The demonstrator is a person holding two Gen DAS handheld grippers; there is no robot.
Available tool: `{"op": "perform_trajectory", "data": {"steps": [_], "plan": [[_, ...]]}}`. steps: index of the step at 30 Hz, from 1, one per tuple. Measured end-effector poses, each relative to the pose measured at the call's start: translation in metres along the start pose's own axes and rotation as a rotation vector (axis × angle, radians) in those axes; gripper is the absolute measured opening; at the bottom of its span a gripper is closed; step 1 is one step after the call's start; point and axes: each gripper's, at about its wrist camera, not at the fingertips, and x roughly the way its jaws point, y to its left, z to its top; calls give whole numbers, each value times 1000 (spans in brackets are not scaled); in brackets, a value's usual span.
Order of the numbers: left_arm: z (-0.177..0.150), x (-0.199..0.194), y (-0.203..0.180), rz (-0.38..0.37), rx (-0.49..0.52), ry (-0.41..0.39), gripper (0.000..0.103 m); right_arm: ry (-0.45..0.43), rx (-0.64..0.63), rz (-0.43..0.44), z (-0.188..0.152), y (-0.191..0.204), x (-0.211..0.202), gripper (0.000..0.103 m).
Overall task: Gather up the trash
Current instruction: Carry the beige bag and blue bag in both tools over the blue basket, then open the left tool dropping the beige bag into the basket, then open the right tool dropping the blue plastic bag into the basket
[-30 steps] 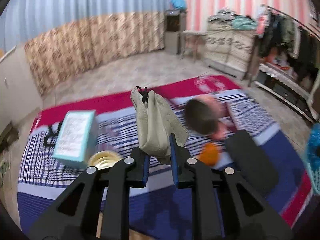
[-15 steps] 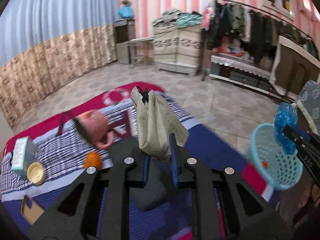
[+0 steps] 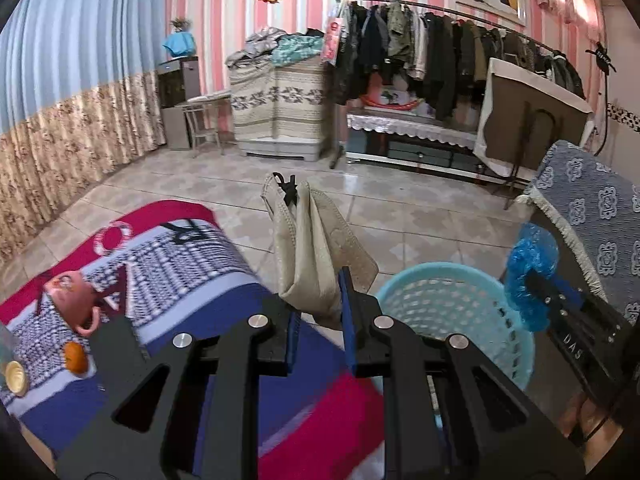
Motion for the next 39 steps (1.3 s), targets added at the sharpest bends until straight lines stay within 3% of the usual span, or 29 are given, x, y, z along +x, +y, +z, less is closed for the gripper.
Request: {"op": "perform_trajectory", "data": {"steps": [8,17,28,29,31,34,39], "plan": [[-32,33,-33,-35,24,47,17,-4,5,-21,1,-20,-1,25],[-49,59,-54,-35,106,70,17,23,46,-38,-3,-44,6,25],[-56,81,-87,-73,148,90,19,46,41,-45,-8,-46,16,25],[-56,82,-89,-68,154,88,22,49,43,-46,-7,-49,17,25],[-56,82,-93,-67,163,87,46,58,48,-48,-8,-51,20,25],[-55,81,-93,-65,157,76,69,66,49,-53,-8,-52,22,25],[-50,69,-77,-28,137,34,88,67,43,-54,-9,-50,22,25]]}}
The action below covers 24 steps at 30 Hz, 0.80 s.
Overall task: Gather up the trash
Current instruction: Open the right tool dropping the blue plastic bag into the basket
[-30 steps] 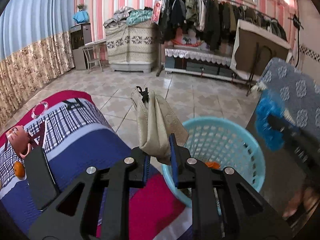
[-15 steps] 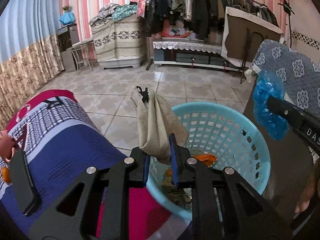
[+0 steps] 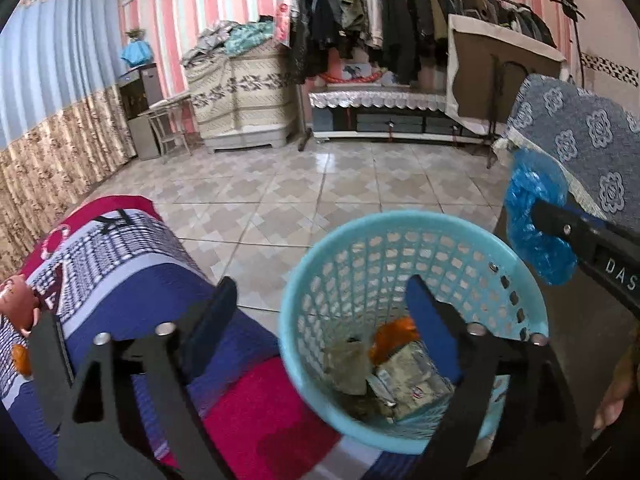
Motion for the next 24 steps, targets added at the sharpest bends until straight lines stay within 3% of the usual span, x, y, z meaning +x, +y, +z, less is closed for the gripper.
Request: {"op": "perform_trajectory", "data": {"steps": [7,16,24], "plan": [[0,-13,38,95,-57,-32,97,8,-23,6,2,7,1,25],[-3,-22,83,184,-102,-39,97,18,-84,39,-1,38,11,26],[-2,-27,96,227,-101,-54,97,32,-161,58,-10,74,23,26]]}}
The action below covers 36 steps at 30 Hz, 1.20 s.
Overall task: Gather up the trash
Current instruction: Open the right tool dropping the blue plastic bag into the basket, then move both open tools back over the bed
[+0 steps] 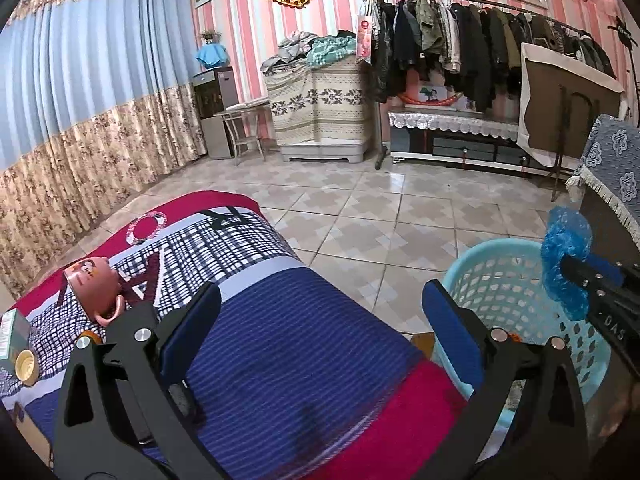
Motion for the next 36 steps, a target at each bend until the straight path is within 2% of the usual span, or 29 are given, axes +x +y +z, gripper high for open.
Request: {"op": "perform_trajectory", "data": {"steps": [4,6,8,12,14,19,28,32,36], "plan": [[0,-1,5,-4,-13,1,97,4,-13,1,-1,7,4,27],[0,-1,7,-10,-19,3,97,8,-17,0,-2,9,6,31],[0,0,7,-12,-17,8,97,2,-21,-10,-2,8,5,49],[-2,0,5,-11,-5,15,97,-22,-13,-23,1,5,0,64],[-2,0,5,-12,-8,14,97,-36,-12,-22,2,4,-4,75],[-1,1,4,-13,-16,21,97,-69,-35,-47,4,8,-12,90],[4,-6,10,-12,-48,18,97,-97,-63,-64,8,14,-20,97],[11,-19,17,16,-45,-10,97,-117,-77,-71,12,15,-25,98],[16,-30,34,4,-94,-7,97,-122,-56,-48,14,15,-26,98]]}}
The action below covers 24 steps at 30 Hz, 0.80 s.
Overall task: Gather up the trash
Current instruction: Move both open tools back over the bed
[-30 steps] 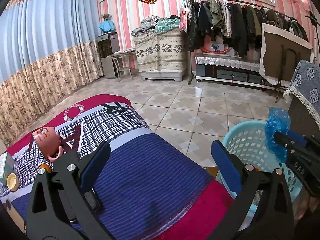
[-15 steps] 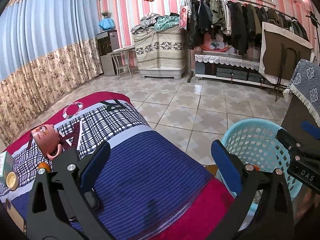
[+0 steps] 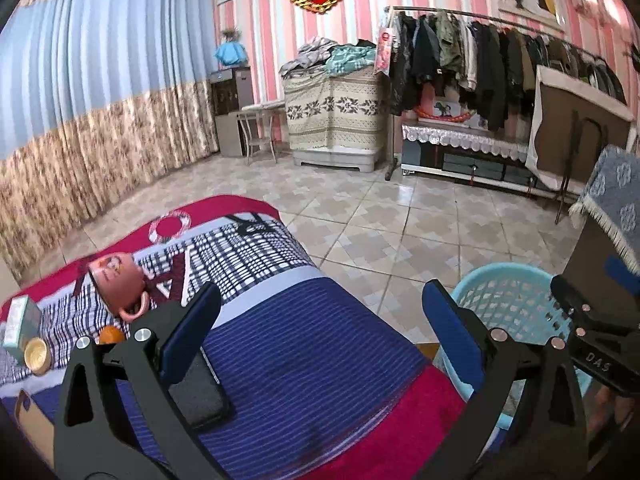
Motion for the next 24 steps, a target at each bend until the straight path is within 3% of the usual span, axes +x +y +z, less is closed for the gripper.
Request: {"op": "perform_trajectory", "data": {"steps": [5,24], "plan": [[-2,-11,31,35,-42,7,97,-13,8,10,3,3,-4,98],[-18,-88,182,333,-76,-23,97,-43,-56,101,9,63,-18,98]]}}
